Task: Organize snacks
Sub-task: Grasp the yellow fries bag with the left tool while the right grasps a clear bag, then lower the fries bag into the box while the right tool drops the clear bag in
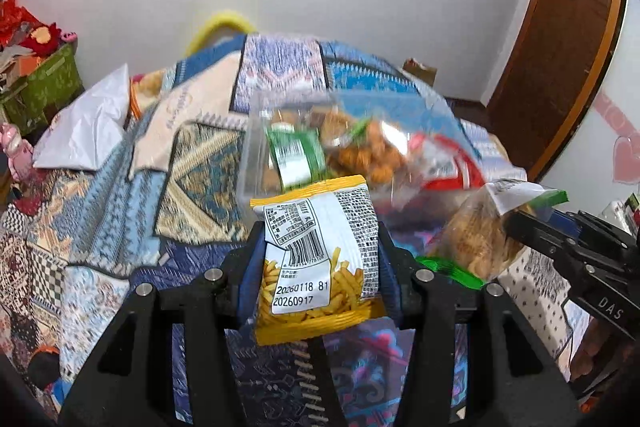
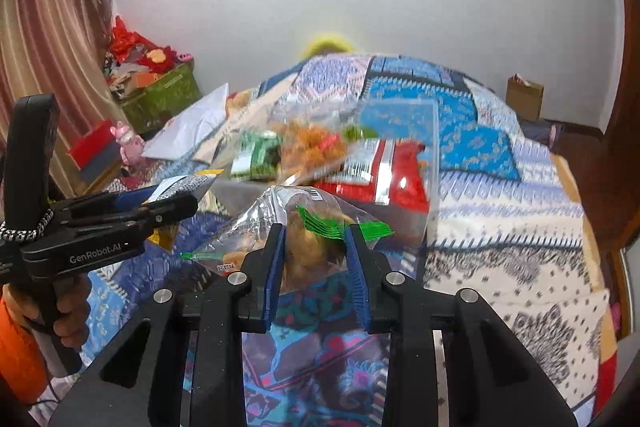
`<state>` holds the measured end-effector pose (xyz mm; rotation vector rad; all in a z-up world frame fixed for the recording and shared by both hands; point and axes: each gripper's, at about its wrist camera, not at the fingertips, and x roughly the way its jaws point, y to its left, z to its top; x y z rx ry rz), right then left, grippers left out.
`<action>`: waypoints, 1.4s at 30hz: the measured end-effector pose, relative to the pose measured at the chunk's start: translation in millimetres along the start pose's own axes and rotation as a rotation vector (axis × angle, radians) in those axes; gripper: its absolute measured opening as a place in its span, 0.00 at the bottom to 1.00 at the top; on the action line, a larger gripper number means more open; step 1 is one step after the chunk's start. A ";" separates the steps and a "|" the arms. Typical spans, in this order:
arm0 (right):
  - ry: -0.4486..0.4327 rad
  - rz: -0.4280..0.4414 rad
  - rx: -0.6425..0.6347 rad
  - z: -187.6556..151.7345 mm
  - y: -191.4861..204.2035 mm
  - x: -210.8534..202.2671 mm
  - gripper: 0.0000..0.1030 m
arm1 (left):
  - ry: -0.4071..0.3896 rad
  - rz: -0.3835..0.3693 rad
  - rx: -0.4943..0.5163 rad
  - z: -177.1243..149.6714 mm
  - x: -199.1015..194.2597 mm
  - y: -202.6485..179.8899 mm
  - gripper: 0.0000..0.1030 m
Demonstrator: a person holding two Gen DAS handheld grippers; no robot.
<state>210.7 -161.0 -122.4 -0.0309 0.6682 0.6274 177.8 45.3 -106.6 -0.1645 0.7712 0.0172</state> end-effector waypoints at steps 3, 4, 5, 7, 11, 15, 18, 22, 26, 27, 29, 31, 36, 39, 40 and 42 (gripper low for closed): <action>-0.042 0.000 0.003 13.4 -2.3 -5.2 0.27 | -0.027 0.003 -0.004 14.2 -2.5 1.2 0.49; -0.058 -0.002 0.005 18.9 -3.7 -6.3 0.27 | -0.038 0.005 -0.003 19.8 -2.8 1.7 0.49; -0.070 -0.004 0.005 23.7 -5.2 -6.4 0.27 | -0.046 0.007 -0.003 24.0 -1.6 3.2 0.49; -0.090 -0.011 0.009 31.6 -8.1 -6.5 0.27 | -0.064 0.008 -0.003 34.1 -0.5 3.4 0.49; -0.121 -0.026 0.023 48.2 -16.8 1.7 0.27 | -0.087 0.018 -0.002 51.6 10.4 5.2 0.49; -0.128 -0.041 0.035 58.8 -23.1 14.4 0.27 | -0.097 0.019 -0.007 67.4 27.8 7.5 0.49; -0.124 -0.051 0.043 65.6 -28.5 27.6 0.27 | -0.092 0.021 -0.007 76.7 44.5 7.8 0.49; -0.108 -0.076 0.048 72.3 -34.6 47.8 0.27 | -0.067 0.028 -0.004 84.6 72.2 8.1 0.49; -0.094 -0.091 0.072 76.0 -43.0 66.3 0.26 | -0.028 0.042 -0.001 87.8 103.7 10.0 0.49; -0.091 -0.093 0.078 77.1 -45.4 68.8 0.26 | -0.021 0.044 -0.004 88.3 108.7 11.2 0.49; -0.082 -0.095 0.089 78.3 -50.2 74.7 0.26 | -0.001 0.053 -0.014 88.4 122.1 14.1 0.49; -0.075 -0.100 0.090 76.9 -53.0 78.2 0.26 | 0.019 0.055 -0.022 88.2 132.7 15.9 0.49; -0.015 -0.115 0.077 68.6 -56.8 94.7 0.26 | 0.011 0.051 -0.027 89.3 138.0 16.5 0.49; 0.000 -0.119 0.091 69.0 -60.0 96.9 0.29 | 0.022 0.052 -0.027 89.6 137.7 17.4 0.51; 0.004 -0.124 0.092 70.1 -60.1 95.3 0.30 | 0.026 0.053 -0.024 89.2 136.3 17.4 0.52; 0.013 -0.138 0.085 71.7 -58.7 92.2 0.31 | 0.025 0.057 -0.012 89.4 132.6 15.9 0.54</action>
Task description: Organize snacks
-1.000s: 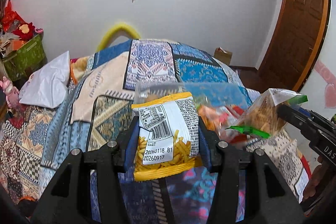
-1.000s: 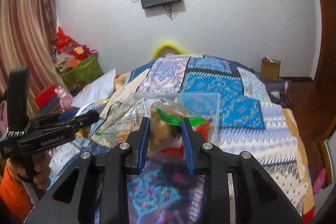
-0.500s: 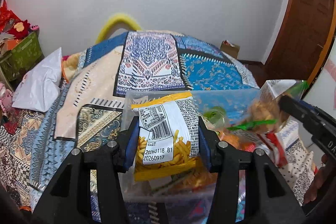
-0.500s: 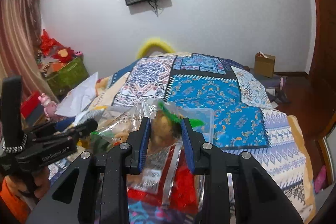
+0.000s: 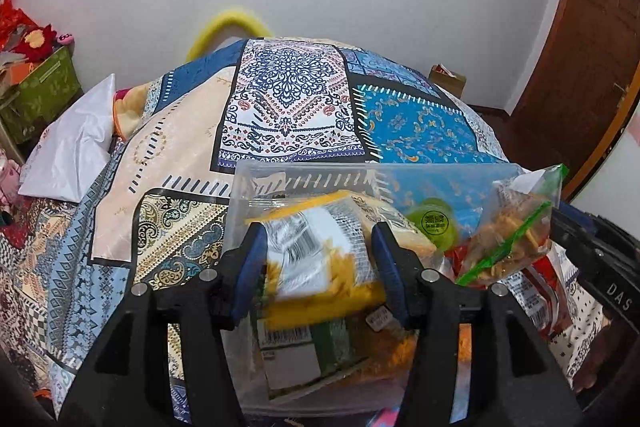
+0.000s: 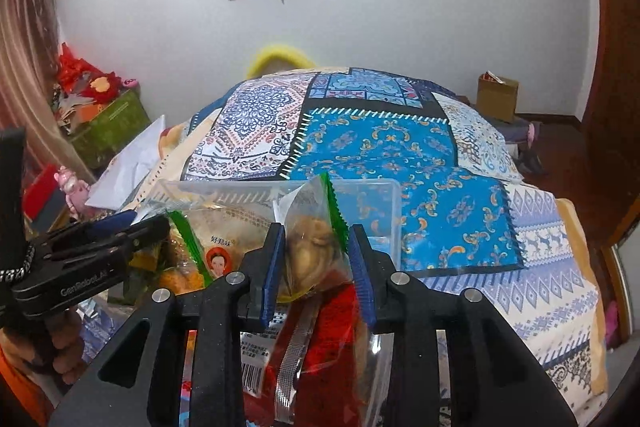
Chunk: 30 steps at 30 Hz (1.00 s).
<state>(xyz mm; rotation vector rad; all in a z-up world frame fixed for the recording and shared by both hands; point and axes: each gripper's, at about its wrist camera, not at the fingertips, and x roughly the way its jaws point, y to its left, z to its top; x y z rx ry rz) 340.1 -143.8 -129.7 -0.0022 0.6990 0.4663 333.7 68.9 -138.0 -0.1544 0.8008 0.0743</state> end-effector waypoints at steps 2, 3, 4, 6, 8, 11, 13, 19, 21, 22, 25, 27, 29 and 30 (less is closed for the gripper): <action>-0.001 -0.016 -0.012 0.5 1.7 -7.1 0.33 | -0.016 0.001 0.013 0.1 -9.2 -1.3 0.54; 0.000 -0.019 -0.014 1.1 1.7 -8.0 0.35 | -0.024 -0.002 0.018 0.3 -15.0 -2.1 0.55; -0.010 -0.015 -0.013 1.5 2.6 -15.5 0.40 | -0.035 -0.006 0.026 0.1 -22.7 -3.7 0.55; -0.041 -0.016 -0.014 3.7 4.8 -27.2 0.49 | -0.060 -0.005 0.043 -0.6 -39.4 -7.3 0.58; -0.073 -0.015 -0.024 7.4 8.4 -44.8 0.52 | -0.089 -0.002 0.059 -1.5 -57.0 -10.4 0.58; -0.107 0.000 -0.031 11.5 13.6 -66.4 0.52 | -0.126 -0.010 0.068 -2.8 -83.9 -13.5 0.58; -0.136 0.016 -0.037 12.1 18.2 -84.8 0.52 | -0.167 -0.023 0.061 -4.7 -110.4 -14.4 0.58; -0.242 0.064 -0.047 5.9 34.9 -148.8 0.52 | -0.298 -0.056 0.063 -15.8 -186.2 -20.8 0.58; -0.276 0.077 -0.054 2.2 41.0 -168.2 0.52 | -0.349 -0.060 0.071 -20.9 -209.8 -24.5 0.58; -0.291 0.085 -0.058 0.6 44.2 -177.0 0.52 | -0.375 -0.060 0.079 -24.8 -223.4 -26.9 0.58; -0.337 0.099 -0.073 -5.2 54.2 -199.7 0.59 | -0.438 -0.058 0.095 -35.8 -255.5 -32.9 0.70; -0.366 0.099 -0.082 -10.6 60.1 -211.1 0.67 | -0.474 -0.057 0.101 -43.6 -273.5 -36.4 0.76; -0.383 0.097 -0.091 -14.9 64.3 -218.4 0.73 | -0.496 -0.055 0.101 -49.4 -284.2 -37.9 0.81; -0.390 0.096 -0.095 -16.9 65.8 -220.7 0.74 | -0.506 -0.056 0.100 -52.8 -289.2 -38.5 0.84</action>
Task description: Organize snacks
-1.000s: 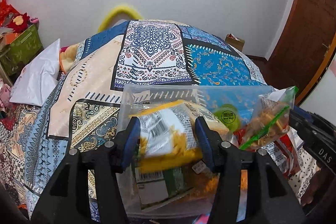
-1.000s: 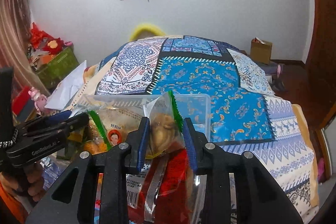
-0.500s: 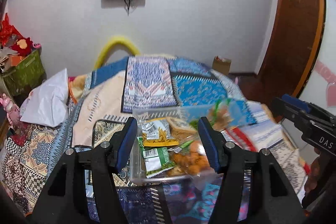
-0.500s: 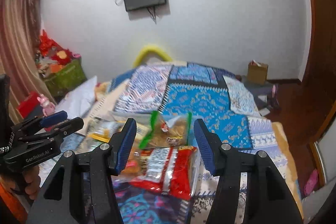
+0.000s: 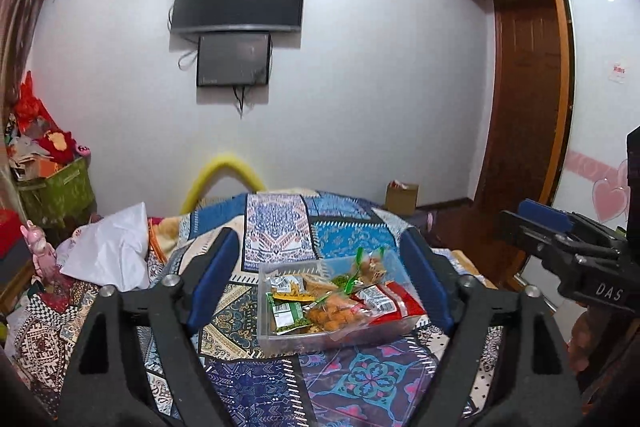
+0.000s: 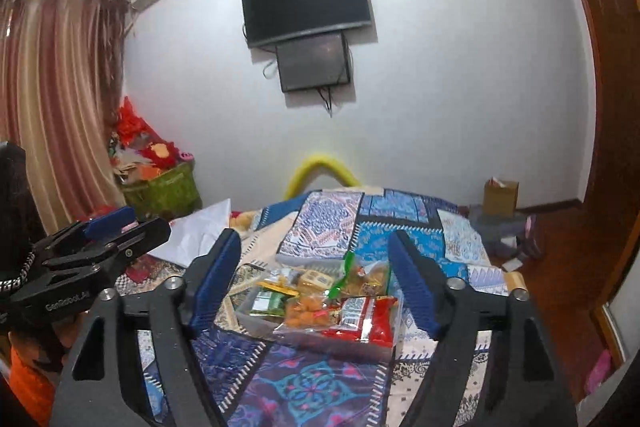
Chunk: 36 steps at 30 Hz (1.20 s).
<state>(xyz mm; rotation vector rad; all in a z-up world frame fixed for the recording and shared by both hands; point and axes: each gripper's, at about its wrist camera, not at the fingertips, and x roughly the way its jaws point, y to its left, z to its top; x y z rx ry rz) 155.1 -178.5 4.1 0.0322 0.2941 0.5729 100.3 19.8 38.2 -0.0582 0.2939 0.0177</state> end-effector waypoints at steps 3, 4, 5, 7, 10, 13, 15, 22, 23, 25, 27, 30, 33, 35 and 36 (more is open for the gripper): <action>-0.018 -0.009 -0.009 -2.2 3.4 -7.0 0.84 | -0.018 -0.001 -0.007 -1.8 -12.9 -1.0 0.92; -0.024 -0.010 -0.011 -3.0 3.9 -8.3 0.87 | -0.023 0.000 -0.009 -3.0 -16.1 -1.3 0.93; -0.026 -0.012 -0.012 -3.9 4.4 -8.4 0.91 | -0.027 0.002 -0.010 -4.5 -18.4 -2.7 0.95; -0.034 -0.011 -0.010 -6.2 4.1 -10.3 0.99 | -0.035 0.012 -0.006 -6.4 -22.1 -3.4 0.95; -0.040 -0.022 -0.021 -8.8 7.4 -15.1 1.00 | -0.038 0.010 -0.003 -8.6 -25.4 -5.1 0.96; -0.041 -0.028 -0.036 -10.3 10.2 -17.5 1.00 | -0.039 0.009 0.001 -10.6 -28.1 -6.8 0.96; -0.046 -0.030 -0.040 -10.5 10.5 -18.9 1.00 | -0.045 0.012 0.004 -11.1 -30.3 -8.0 0.96; -0.050 -0.028 -0.041 -15.6 12.9 -24.5 1.00 | -0.040 0.004 -0.008 -11.5 -32.8 -4.5 0.96; -0.048 -0.029 -0.041 -15.4 13.0 -23.9 1.00 | -0.040 0.004 -0.008 -11.9 -33.5 -4.7 0.96; -0.048 -0.030 -0.040 -17.4 12.5 -25.5 1.00 | -0.040 0.003 -0.012 -12.2 -34.3 -4.1 0.96; -0.049 -0.031 -0.040 -17.1 12.7 -26.4 1.00 | -0.040 0.001 -0.014 -12.2 -35.2 -3.7 0.96; -0.050 -0.030 -0.039 -16.7 12.3 -27.5 1.00 | -0.040 0.002 -0.016 -11.7 -35.6 -1.8 0.96; -0.052 -0.032 -0.039 -17.5 12.5 -29.3 1.00 | -0.037 0.001 -0.015 -11.3 -35.2 -1.9 0.96; -0.053 -0.031 -0.038 -16.9 12.7 -30.6 1.00 | -0.037 0.002 -0.015 -11.2 -35.4 -2.4 0.96; -0.053 -0.032 -0.038 -16.9 12.6 -29.7 1.00 | -0.038 0.001 -0.015 -11.6 -35.4 -2.4 0.96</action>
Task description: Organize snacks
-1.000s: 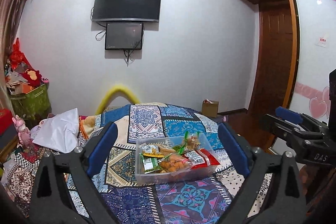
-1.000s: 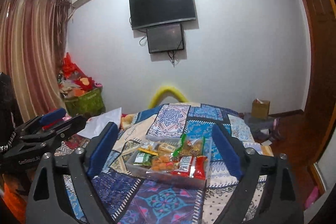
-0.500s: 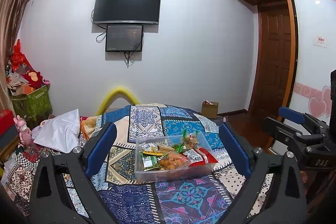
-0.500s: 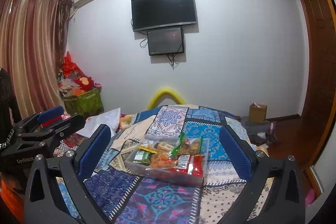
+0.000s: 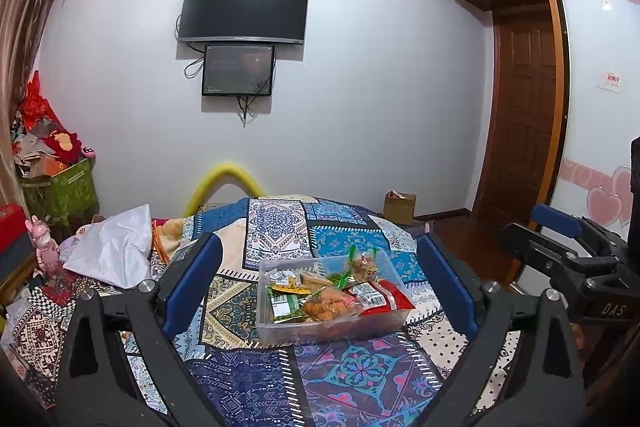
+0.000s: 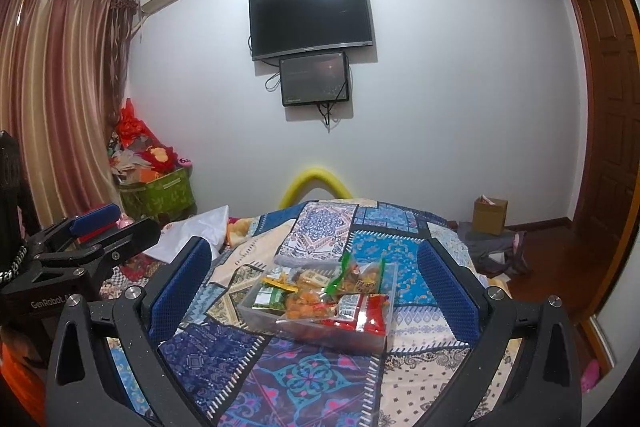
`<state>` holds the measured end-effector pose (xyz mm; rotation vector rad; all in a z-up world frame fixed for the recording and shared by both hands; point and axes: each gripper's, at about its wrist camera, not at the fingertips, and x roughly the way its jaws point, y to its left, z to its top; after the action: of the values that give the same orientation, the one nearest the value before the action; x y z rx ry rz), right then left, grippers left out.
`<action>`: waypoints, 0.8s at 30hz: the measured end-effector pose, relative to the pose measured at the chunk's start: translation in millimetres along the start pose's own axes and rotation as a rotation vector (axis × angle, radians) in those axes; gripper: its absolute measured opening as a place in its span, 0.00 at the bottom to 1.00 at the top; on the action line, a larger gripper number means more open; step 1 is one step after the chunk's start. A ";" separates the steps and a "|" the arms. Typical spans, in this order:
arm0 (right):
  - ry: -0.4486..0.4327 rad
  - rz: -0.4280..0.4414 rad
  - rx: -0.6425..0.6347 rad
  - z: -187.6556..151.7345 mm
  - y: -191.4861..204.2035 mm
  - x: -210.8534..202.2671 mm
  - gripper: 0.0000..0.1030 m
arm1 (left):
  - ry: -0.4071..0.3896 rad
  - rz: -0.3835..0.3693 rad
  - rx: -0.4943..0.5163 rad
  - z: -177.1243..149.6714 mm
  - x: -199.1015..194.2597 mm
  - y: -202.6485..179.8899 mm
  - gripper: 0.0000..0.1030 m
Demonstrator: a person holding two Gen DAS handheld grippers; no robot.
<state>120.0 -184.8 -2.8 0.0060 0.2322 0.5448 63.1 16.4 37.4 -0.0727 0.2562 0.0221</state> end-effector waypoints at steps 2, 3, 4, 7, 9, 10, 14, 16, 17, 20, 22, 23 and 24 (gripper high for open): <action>0.001 -0.001 0.001 0.0 -0.1 0.2 1.00 | 0.001 0.000 0.002 -0.3 0.1 -0.7 0.96; 0.002 0.000 0.003 0.3 -0.4 0.2 1.00 | 0.000 0.002 0.002 -0.1 0.0 -0.7 0.96; 0.003 0.000 0.005 0.5 -0.6 -0.1 1.00 | 0.000 0.002 0.004 -0.2 -0.1 -1.1 0.96; 0.002 -0.001 0.007 0.9 -1.1 -0.7 1.00 | 0.001 0.000 0.003 -0.3 0.1 -1.5 0.96; 0.001 -0.002 0.007 1.2 -1.5 -1.6 1.00 | 0.000 -0.001 0.005 -0.7 0.1 -1.9 0.96; 0.000 -0.002 0.008 1.7 -1.3 -2.3 1.00 | 0.001 -0.001 0.006 -0.7 0.1 -2.3 0.96; 0.000 -0.004 0.007 2.0 -2.0 -2.5 1.00 | 0.006 -0.005 0.001 -1.1 0.3 -2.1 0.96; 0.001 -0.002 0.008 2.2 -2.6 -2.2 1.00 | 0.008 -0.008 0.000 -1.6 0.2 -2.2 0.96; 0.002 -0.002 0.008 2.3 -2.7 -2.4 1.00 | 0.009 -0.009 0.000 -1.7 0.1 -1.9 0.96; 0.003 -0.004 0.009 2.6 -2.8 -2.0 1.00 | 0.009 -0.013 0.005 -1.4 -0.3 -2.6 0.96; 0.004 -0.003 0.011 3.0 -2.5 -1.7 1.00 | 0.003 -0.018 0.010 -1.2 -1.8 -3.7 0.96; 0.003 -0.004 0.010 3.8 -2.3 -2.3 1.00 | 0.000 -0.021 0.013 -1.0 -2.5 -4.3 0.96; 0.004 -0.004 0.010 3.3 -2.2 -1.5 1.00 | -0.003 -0.021 0.016 -1.0 -3.4 -5.2 0.96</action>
<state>120.6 -187.2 0.6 0.0140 0.2387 0.5400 59.7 11.1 37.7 -0.0597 0.2526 -0.0010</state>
